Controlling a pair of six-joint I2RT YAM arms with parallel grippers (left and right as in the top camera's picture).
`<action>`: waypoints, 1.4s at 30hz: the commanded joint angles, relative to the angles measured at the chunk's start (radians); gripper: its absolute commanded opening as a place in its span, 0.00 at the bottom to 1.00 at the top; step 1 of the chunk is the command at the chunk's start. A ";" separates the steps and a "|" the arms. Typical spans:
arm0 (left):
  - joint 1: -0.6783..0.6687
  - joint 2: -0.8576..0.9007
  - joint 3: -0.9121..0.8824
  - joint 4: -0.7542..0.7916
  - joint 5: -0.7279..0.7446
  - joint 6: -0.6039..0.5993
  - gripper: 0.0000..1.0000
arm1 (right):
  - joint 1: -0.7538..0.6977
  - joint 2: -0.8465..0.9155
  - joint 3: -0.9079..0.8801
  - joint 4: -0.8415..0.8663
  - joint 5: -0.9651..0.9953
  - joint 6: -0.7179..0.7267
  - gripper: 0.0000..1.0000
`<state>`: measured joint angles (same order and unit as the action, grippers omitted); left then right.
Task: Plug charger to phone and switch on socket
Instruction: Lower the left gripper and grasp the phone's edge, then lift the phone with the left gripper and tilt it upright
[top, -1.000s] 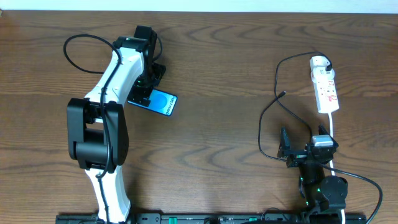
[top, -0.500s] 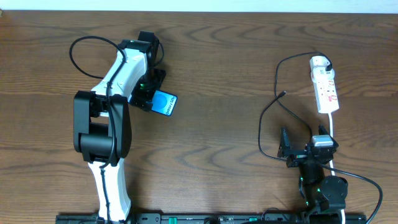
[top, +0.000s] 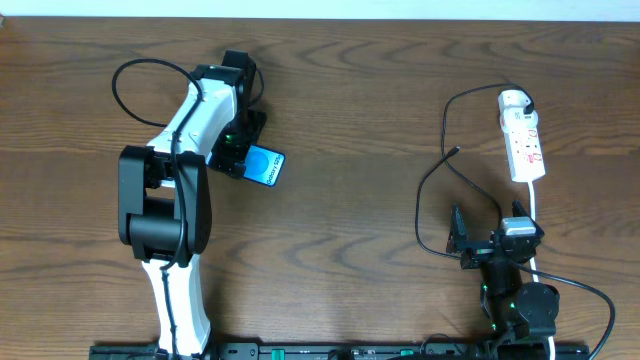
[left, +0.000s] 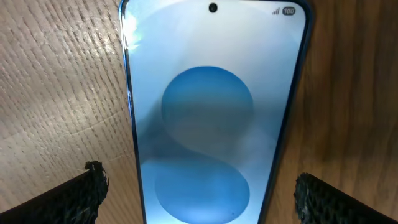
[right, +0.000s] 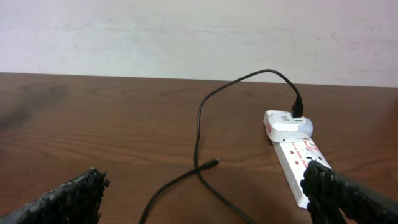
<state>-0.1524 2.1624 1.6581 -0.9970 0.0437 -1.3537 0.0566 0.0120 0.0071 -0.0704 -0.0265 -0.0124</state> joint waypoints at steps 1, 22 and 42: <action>0.003 0.009 -0.013 0.002 -0.034 0.024 0.98 | 0.003 -0.006 -0.002 -0.005 0.001 -0.011 0.99; 0.003 0.010 -0.026 0.033 -0.037 0.077 0.98 | 0.003 -0.006 -0.002 -0.005 0.001 -0.011 0.99; 0.002 0.010 -0.106 0.113 -0.036 0.042 0.98 | 0.003 -0.006 -0.002 -0.005 0.001 -0.011 0.99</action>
<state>-0.1524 2.1624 1.5688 -0.8848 0.0238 -1.2907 0.0566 0.0120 0.0071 -0.0704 -0.0265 -0.0124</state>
